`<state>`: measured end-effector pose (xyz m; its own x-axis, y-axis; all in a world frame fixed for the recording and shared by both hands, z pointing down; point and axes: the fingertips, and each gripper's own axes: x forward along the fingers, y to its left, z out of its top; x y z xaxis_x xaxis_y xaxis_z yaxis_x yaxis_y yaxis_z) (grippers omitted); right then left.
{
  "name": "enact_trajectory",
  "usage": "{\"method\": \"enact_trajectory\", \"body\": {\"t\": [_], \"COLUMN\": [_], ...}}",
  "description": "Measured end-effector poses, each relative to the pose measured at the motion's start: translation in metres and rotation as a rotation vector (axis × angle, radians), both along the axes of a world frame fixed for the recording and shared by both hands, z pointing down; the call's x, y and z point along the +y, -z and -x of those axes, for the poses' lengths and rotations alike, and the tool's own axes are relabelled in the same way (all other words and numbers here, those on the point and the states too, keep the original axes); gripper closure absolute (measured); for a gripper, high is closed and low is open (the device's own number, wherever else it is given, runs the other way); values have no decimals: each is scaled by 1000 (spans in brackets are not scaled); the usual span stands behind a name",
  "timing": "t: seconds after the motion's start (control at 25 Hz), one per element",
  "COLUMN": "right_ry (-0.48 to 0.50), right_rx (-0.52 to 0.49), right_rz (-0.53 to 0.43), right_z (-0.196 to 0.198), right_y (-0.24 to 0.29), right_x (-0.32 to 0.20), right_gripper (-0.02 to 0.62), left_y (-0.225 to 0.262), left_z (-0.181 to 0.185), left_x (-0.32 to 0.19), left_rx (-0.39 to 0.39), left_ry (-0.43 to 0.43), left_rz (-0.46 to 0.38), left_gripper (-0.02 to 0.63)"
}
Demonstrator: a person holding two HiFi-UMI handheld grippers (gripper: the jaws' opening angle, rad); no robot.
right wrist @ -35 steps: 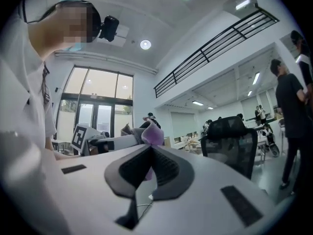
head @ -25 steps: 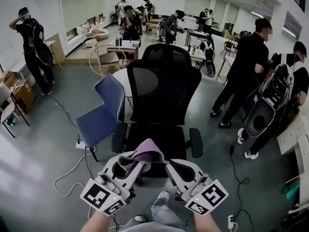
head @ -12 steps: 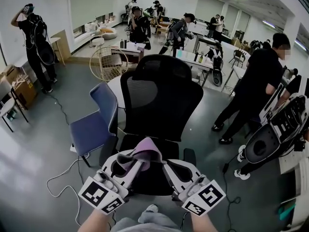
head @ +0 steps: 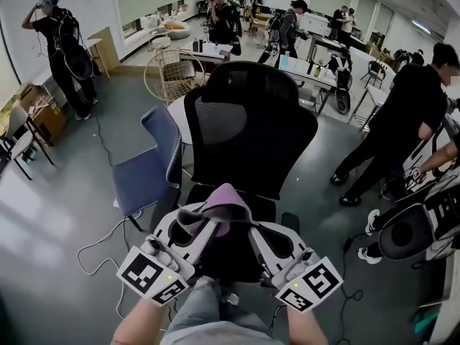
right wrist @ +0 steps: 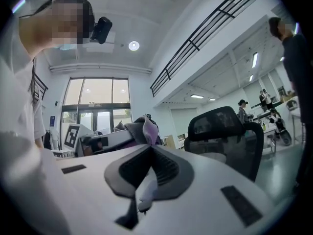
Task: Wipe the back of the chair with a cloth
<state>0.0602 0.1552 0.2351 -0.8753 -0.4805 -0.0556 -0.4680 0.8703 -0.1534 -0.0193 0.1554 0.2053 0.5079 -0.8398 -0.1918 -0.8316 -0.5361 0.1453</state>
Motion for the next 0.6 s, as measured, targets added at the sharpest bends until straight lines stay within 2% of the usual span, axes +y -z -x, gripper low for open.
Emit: {"method": "enact_trajectory", "body": {"t": [0.24, 0.6], "right_ry": [-19, -57], "right_rx": [4, 10], "right_rz": [7, 7], "right_z": [-3, 10], "right_y": [-1, 9], "right_x": [-21, -71], "right_gripper": [588, 588], "left_y": [-3, 3], "left_z": [1, 25], "left_x": [-31, -99], "left_rx": [-33, -16], "left_ry": [5, 32], "left_rz": [5, 17], "left_gripper": [528, 528]}}
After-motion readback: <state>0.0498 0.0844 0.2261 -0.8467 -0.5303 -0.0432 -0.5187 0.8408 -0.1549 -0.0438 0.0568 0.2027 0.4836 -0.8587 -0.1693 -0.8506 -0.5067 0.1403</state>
